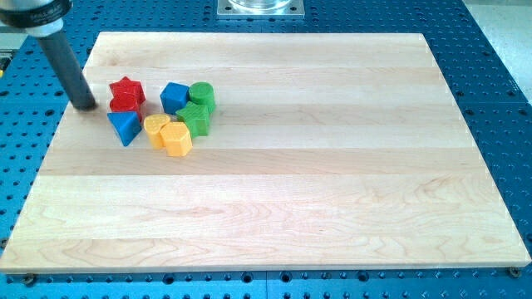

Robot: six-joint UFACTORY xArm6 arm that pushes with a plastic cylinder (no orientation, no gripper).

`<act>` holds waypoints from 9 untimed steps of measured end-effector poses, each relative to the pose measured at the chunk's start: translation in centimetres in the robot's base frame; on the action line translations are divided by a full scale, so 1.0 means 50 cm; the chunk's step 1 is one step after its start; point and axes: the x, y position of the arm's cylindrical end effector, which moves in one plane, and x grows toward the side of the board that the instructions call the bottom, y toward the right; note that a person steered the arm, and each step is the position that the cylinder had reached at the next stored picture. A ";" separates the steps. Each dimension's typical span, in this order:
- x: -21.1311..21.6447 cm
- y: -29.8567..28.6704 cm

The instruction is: Slightly push the red blocks and triangle to the right

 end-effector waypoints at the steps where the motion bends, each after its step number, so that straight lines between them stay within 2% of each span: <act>1: -0.082 0.034; 2: -0.099 0.043; 5: -0.018 0.061; 9: -0.016 0.097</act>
